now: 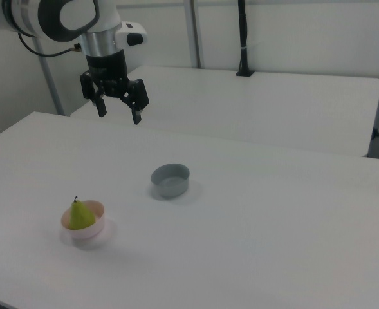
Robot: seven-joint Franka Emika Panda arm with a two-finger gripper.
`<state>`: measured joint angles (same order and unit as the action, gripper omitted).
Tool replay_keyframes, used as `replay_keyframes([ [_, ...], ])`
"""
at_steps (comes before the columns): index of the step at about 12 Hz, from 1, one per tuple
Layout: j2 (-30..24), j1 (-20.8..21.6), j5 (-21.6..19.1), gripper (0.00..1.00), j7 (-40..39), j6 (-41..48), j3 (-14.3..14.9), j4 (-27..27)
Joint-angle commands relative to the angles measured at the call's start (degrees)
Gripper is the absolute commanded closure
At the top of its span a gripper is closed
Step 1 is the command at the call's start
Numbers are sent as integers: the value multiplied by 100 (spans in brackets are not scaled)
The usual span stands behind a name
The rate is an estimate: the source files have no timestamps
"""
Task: Pick up a pear from the bowl
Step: 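Move the open gripper toward the pink bowl holding the green pear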
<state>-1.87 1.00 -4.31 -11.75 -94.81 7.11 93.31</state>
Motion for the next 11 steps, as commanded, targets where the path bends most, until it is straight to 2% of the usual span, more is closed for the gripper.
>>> replay_keyframes([
  [1,-129,5,44,0,-64,59,-34,117],
  [4,-138,-12,44,0,-195,77,-34,117],
  [9,-138,-30,44,0,-1933,209,-34,292],
  [11,-85,31,44,0,-2147,165,-34,328],
])
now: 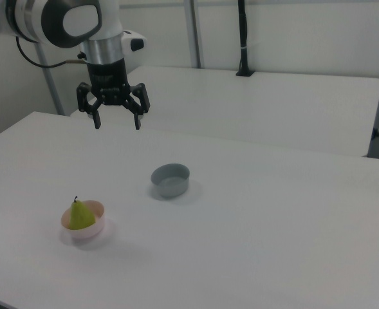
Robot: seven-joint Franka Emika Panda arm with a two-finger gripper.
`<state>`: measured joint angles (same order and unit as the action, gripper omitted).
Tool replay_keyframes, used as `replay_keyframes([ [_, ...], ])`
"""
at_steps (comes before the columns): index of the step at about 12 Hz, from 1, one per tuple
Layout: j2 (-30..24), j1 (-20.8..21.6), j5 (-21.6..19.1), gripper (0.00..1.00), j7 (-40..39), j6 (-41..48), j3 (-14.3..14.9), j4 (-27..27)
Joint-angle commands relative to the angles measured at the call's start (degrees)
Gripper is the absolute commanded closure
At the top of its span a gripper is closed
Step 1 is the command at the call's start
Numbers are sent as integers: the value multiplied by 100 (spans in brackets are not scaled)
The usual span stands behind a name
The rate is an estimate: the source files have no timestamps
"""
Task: Pick up a pear from the bowl
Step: 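Move the open gripper toward the pink bowl holding the green pear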
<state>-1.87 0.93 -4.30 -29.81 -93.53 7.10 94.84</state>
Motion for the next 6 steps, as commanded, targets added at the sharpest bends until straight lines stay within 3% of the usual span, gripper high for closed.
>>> replay_keyframes([
  [1,-68,126,43,0,-280,46,-33,202],
  [6,-130,802,52,0,624,-427,-42,1105],
])
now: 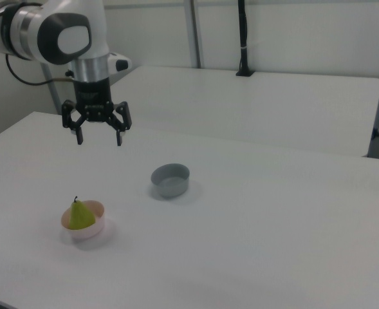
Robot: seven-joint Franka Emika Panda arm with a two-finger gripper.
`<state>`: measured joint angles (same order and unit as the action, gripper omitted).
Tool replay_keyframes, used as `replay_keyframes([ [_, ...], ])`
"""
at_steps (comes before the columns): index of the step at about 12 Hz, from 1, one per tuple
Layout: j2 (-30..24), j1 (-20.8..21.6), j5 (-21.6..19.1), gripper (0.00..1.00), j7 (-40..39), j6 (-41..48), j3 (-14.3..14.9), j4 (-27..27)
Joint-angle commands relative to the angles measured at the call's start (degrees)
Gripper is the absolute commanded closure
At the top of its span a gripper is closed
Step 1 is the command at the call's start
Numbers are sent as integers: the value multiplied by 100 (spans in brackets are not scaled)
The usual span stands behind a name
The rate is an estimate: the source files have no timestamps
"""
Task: Pick up a pear from the bowl
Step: 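Move the open gripper toward the pink bowl holding the green pear, then lower the gripper onto the pear and close around it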
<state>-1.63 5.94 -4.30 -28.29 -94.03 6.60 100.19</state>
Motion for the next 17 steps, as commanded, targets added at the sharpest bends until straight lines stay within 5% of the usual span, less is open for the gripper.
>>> replay_keyframes([
  [1,-153,354,52,0,604,-422,-27,737],
  [9,-118,531,456,0,1439,-1915,-713,2310],
  [17,523,540,754,0,1774,-2585,-941,2496],
])
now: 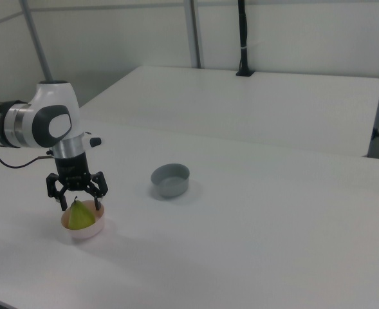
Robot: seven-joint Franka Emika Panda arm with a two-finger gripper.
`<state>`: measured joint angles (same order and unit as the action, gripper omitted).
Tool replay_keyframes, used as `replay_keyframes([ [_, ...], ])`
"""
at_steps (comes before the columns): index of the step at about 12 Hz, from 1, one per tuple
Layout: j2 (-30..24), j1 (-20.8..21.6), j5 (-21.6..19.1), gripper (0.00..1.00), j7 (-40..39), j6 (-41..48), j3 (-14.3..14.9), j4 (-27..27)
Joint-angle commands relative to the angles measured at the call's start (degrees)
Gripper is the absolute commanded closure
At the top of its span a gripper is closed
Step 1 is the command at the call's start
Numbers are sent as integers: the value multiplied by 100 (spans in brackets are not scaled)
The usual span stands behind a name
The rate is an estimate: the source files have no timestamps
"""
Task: Pick up a pear from the bowl
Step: 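Lower the gripper onto the pear and close around it, then lift the pear up out of the pink bowl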
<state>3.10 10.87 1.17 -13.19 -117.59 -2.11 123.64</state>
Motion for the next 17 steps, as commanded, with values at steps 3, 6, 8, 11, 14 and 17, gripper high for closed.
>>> replay_keyframes([
  [3,77,38,216,33,273,-273,-70,161],
  [6,86,30,216,87,335,-264,-70,161],
  [8,77,38,216,100,344,-255,-70,170],
  [11,-11,38,216,100,361,-89,-79,144],
  [14,-247,38,208,100,528,139,-88,30],
  [17,-345,-32,181,100,747,658,-211,-427],
])
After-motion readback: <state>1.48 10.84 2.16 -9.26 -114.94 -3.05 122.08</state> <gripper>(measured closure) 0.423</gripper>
